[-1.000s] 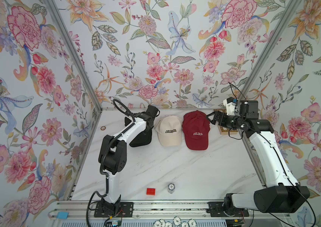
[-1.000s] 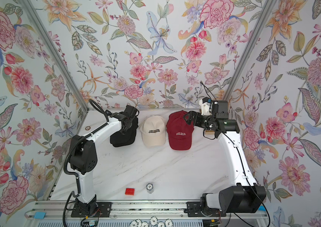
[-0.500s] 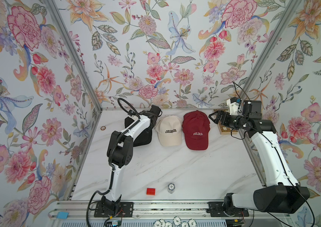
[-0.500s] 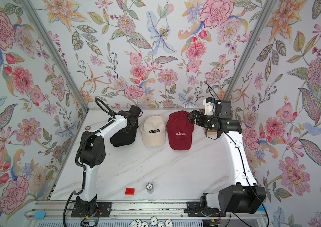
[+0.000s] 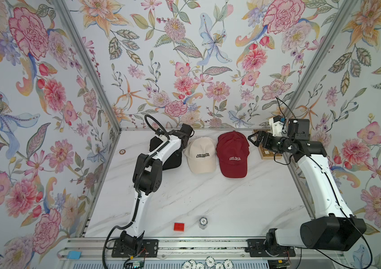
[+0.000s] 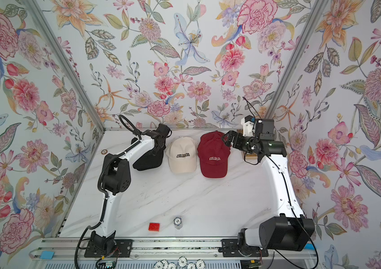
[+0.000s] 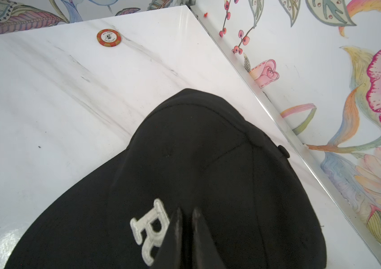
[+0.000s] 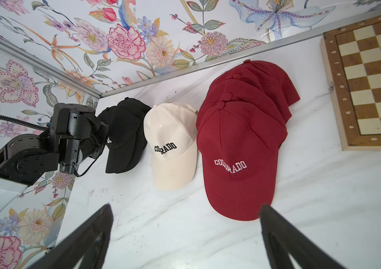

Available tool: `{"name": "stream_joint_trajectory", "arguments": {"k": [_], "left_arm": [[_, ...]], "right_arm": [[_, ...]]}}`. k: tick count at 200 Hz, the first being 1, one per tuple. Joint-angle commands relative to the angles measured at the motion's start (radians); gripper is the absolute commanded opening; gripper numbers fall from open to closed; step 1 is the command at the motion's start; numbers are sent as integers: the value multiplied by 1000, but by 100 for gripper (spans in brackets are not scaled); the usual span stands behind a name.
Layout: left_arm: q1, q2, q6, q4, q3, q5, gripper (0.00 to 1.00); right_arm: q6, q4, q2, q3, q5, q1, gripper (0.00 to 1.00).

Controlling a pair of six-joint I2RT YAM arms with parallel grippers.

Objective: Stack the baseball caps by color
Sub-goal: Place the baseball cap on the baseball cap.

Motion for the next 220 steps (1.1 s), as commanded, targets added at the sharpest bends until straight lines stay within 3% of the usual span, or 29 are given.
{"name": "stream_joint_trajectory", "arguments": {"k": [1,54,94,118,166,220], "left_arm": [[5,56,30,-57,34,17,11],[2,127,69,-91,84,2,11],[2,108,91,-79,79,23,13],[2,45,114,-47,37,33,35],[0,-78,178,7,-53,63,46],[10,-264,325,127,-219,15,49]], "right_arm": [[11,-13,13,18,9,-6,99],[25,-13,11,20,19,-5,99],[40,-13,4,23,25,-1,99],[46,-13,5,29,29,5,99],[45,-13,36,53,30,28,99],[46,-13,75,94,42,80,99]]}}
